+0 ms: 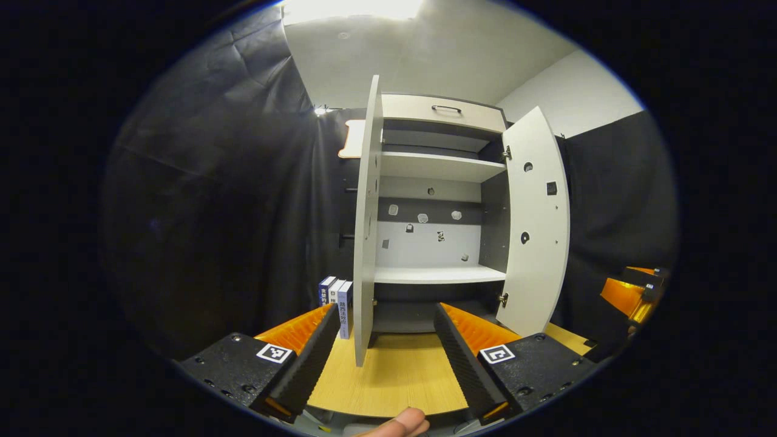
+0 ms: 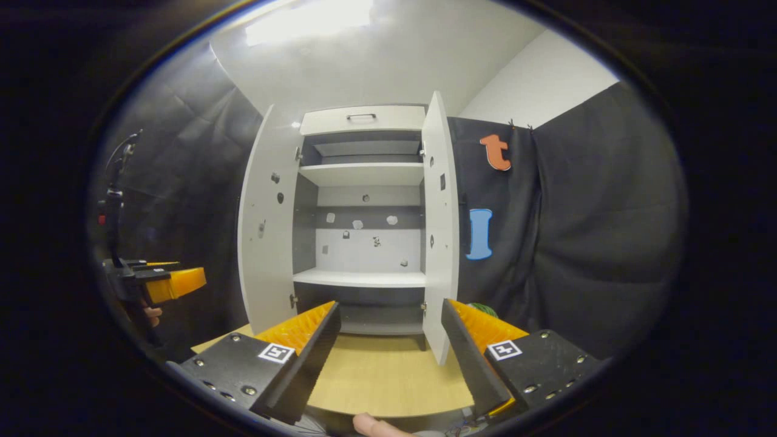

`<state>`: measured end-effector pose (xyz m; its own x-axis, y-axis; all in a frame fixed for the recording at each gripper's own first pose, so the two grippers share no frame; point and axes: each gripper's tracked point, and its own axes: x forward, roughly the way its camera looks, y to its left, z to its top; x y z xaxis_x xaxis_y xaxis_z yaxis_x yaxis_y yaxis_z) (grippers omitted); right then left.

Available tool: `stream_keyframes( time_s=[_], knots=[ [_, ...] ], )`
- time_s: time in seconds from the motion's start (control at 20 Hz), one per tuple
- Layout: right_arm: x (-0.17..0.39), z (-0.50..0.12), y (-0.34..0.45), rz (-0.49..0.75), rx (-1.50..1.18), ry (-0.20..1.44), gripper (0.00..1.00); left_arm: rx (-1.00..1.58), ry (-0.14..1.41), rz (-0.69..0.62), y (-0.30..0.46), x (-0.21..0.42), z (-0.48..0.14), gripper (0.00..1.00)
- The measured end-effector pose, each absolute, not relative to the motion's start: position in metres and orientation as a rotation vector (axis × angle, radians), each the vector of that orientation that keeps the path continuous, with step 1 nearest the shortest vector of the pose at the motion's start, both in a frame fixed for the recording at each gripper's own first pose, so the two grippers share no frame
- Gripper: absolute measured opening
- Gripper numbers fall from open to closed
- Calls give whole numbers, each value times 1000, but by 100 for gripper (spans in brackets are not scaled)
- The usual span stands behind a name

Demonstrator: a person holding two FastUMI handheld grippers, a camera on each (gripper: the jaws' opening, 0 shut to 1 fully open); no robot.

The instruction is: Open the right door of the double-door shoe cabinet with the right hand, and open the left door with the left hand.

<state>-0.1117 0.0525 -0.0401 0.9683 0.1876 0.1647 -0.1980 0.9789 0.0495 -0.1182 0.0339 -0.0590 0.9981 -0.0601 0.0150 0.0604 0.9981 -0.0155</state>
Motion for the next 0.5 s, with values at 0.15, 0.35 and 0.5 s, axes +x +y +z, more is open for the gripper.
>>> stream_keyframes(
  time_s=[0.15, 0.35, 0.5],
  knots=[
    [-112, -39, 54, 190, 48, -166, 97, -3, -10, -78, 28, -124, -63, 99],
    [-112, -41, 55, 191, 46, -161, 99, -5, 4, -65, 31, -120, -67, 96],
    [-110, -40, 52, 185, 51, -160, 97, -4, 4, -58, 34, -118, -65, 96]
  ],
)
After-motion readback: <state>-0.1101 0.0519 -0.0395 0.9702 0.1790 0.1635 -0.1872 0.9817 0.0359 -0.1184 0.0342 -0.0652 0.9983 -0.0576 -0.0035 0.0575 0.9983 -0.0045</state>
